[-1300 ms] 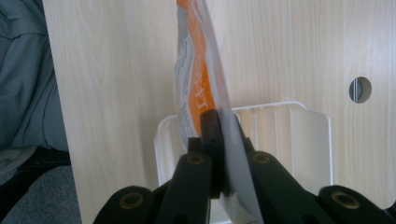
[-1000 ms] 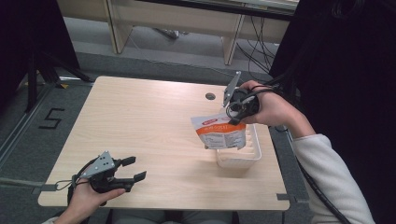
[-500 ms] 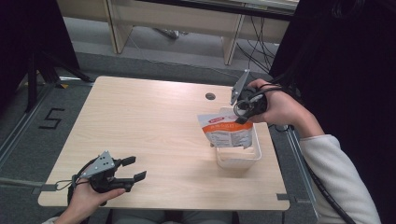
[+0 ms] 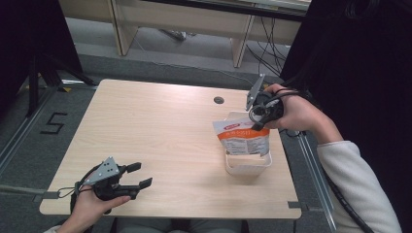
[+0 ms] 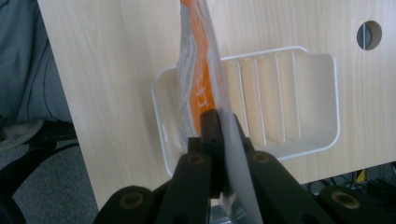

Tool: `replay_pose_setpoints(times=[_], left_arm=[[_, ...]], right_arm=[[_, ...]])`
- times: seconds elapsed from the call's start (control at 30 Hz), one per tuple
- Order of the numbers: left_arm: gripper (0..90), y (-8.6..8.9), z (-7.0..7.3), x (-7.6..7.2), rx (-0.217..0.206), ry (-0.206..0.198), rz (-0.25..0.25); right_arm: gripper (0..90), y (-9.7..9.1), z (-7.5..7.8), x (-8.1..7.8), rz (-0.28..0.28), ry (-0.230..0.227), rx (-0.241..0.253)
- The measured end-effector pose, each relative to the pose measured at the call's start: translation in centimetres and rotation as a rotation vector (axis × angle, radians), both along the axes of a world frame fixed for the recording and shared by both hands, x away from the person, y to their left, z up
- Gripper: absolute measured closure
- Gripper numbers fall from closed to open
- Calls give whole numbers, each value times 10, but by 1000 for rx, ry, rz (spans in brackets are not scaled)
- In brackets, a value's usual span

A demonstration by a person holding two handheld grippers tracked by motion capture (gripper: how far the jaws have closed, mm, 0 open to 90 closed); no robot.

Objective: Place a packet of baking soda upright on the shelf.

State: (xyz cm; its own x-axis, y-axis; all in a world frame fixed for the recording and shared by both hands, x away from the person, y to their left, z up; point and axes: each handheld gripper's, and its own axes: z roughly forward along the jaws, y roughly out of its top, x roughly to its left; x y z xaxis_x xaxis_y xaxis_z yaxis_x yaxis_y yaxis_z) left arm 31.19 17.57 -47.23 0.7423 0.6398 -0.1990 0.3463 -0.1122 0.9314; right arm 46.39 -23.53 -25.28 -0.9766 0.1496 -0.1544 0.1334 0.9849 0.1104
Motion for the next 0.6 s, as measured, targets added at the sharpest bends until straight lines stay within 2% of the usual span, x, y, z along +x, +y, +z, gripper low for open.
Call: replay_pose_setpoints(times=[0.03,0.07,0.13,0.17,0.2,0.27,0.3,0.33,0.6], left_arm=[[286,0,0,0,0,0,0],[285,0,0,0,1,0,0],[285,0,0,0,0,-1,1],[286,0,0,0,0,-1,1],[286,0,0,0,0,0,0],[286,0,0,0,0,0,0],[286,0,0,0,0,0,0],[286,0,0,0,-1,0,0],[285,0,0,0,-3,0,2]], right_arm=[[900,-1,-1,-1,-30,2,-10],[900,-1,-2,0,-21,10,-8],[900,-2,-4,0,-49,9,-20],[900,-2,-4,0,-49,9,-20],[900,-3,-5,3,-20,10,-20],[900,-3,-8,2,-55,20,-32],[900,-3,-8,2,-55,20,-32],[900,-3,-8,4,-29,14,-38],[900,-3,-16,7,-39,29,-71]])
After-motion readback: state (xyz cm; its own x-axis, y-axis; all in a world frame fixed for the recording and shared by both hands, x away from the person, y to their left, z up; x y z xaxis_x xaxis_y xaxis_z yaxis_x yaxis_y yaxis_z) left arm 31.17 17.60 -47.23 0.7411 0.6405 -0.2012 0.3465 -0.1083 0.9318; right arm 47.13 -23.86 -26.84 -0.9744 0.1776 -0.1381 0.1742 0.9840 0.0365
